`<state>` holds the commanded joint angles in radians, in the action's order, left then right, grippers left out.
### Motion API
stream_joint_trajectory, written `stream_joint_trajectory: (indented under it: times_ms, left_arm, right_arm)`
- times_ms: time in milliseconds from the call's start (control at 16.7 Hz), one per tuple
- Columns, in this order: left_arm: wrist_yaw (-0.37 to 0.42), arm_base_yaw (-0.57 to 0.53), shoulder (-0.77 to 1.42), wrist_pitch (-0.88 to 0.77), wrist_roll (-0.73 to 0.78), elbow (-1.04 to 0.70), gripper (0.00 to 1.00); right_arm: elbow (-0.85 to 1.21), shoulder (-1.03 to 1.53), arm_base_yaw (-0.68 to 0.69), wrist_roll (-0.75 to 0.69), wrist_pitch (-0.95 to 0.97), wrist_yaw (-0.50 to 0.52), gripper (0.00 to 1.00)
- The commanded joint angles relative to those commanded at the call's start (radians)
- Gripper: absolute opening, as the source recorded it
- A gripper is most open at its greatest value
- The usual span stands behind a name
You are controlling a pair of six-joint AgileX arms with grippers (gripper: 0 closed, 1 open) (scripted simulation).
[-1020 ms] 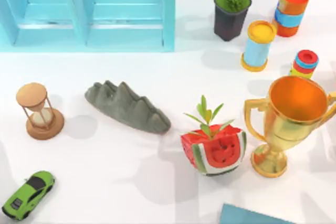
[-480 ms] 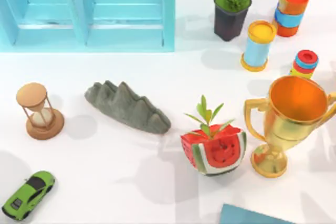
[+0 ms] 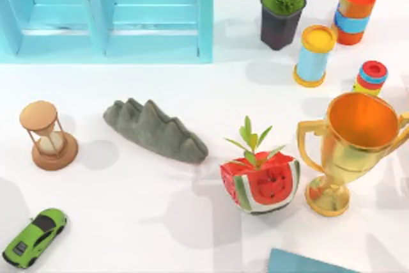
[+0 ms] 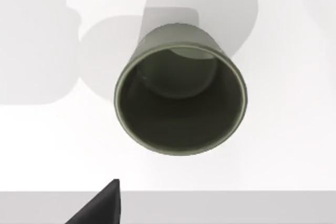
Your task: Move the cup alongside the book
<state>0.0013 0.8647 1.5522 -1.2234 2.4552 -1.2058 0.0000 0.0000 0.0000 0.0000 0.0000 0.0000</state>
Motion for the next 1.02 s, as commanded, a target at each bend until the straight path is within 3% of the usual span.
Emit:
stream_joint_trajectory:
  times_ms: [300, 780, 1020]
  left_arm:
    - [0.0, -0.002, 0.01, 0.039, -0.002, 0.034, 1.0]
    - [0.0, 0.003, 0.109, 0.378, 0.004, 0.263, 1.0]
    - [0.0, 0.004, 0.122, 0.412, 0.006, 0.291, 1.0]
  right_arm:
    - [0.0, 0.0, 0.0, 0.0, 0.0, 0.0, 1.0]
    - [0.0, 0.0, 0.0, 0.0, 0.0, 0.0, 1.0]
    - [0.0, 0.0, 0.0, 0.0, 0.0, 0.0, 1.0]
